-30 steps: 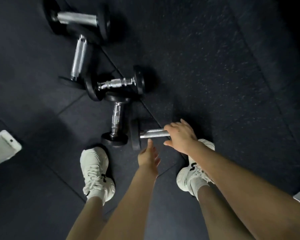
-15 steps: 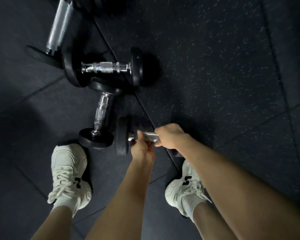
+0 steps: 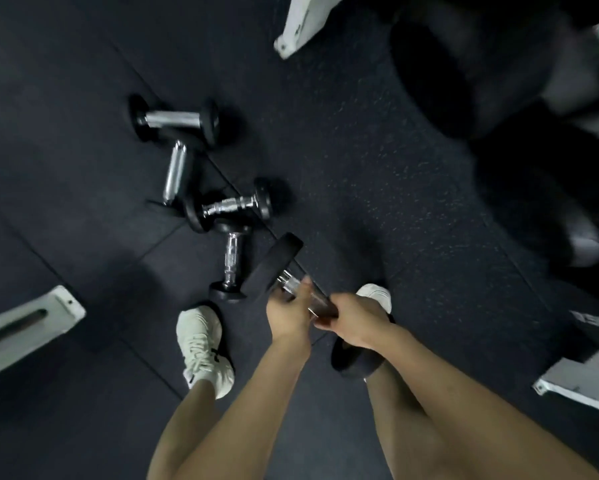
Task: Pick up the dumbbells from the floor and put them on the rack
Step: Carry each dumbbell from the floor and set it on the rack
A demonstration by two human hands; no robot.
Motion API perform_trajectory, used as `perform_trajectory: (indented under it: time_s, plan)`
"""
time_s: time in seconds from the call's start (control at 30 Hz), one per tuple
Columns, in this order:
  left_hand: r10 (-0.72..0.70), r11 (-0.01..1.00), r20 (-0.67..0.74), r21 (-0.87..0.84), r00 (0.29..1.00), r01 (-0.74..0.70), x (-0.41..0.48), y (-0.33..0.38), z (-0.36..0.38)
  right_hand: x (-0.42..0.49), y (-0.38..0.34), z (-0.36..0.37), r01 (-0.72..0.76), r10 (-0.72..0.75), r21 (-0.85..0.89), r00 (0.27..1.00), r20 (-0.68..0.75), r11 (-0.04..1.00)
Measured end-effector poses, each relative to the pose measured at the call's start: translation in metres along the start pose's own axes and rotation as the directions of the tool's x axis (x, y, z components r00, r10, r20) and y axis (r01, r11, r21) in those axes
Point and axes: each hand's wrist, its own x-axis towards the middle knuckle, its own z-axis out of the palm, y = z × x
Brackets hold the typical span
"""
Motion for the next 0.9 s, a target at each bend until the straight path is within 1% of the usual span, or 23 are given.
perform_trajectory:
  time_s: [0.07,0.17,0.23,0.33,0.43,0.53,0.6,0.67,0.77,0.9]
  plan:
    - [0.057,0.987,0.035,0.149,0.998,-0.061,-0.051,0.029,-0.008,-0.052,-0.013,-0.013,-0.038,0.042,0.124,0.999,-0.033,0.992]
    - [0.162,0.926,0.095,0.328,0.982,-0.185,-0.126,0.075,-0.02,-0.13,-0.038,-0.035,-0.098,0.134,0.309,0.986,-0.096,0.946]
    - [0.256,0.857,0.175,0.415,0.951,-0.307,-0.176,0.107,-0.03,-0.182,-0.058,-0.053,-0.078,0.164,0.442,0.973,-0.16,0.894]
    - [0.392,0.727,0.302,0.477,0.869,-0.494,-0.244,0.153,-0.041,-0.25,-0.088,-0.08,0.028,0.174,0.585,0.942,-0.286,0.811]
    - [0.475,0.606,0.42,0.482,0.773,-0.633,-0.305,0.192,-0.048,-0.306,-0.109,-0.103,0.158,0.187,0.706,0.904,-0.385,0.69]
    - [0.517,0.505,0.526,0.449,0.675,-0.737,-0.352,0.224,-0.042,-0.343,-0.121,-0.127,0.241,0.239,0.761,0.855,-0.46,0.603]
    - [0.529,0.444,0.571,0.445,0.628,-0.778,-0.377,0.241,-0.03,-0.362,-0.122,-0.146,0.284,0.272,0.778,0.824,-0.497,0.56]
    - [0.526,0.408,0.593,0.453,0.61,-0.793,-0.398,0.255,-0.01,-0.371,-0.116,-0.166,0.317,0.305,0.795,0.8,-0.517,0.517]
    - [0.507,0.402,0.617,0.448,0.601,-0.799,-0.424,0.27,0.029,-0.38,-0.097,-0.202,0.354,0.364,0.81,0.757,-0.542,0.468]
    - [0.514,0.358,0.648,0.433,0.562,-0.827,-0.456,0.29,0.1,-0.394,-0.058,-0.261,0.404,0.413,0.817,0.716,-0.563,0.412]
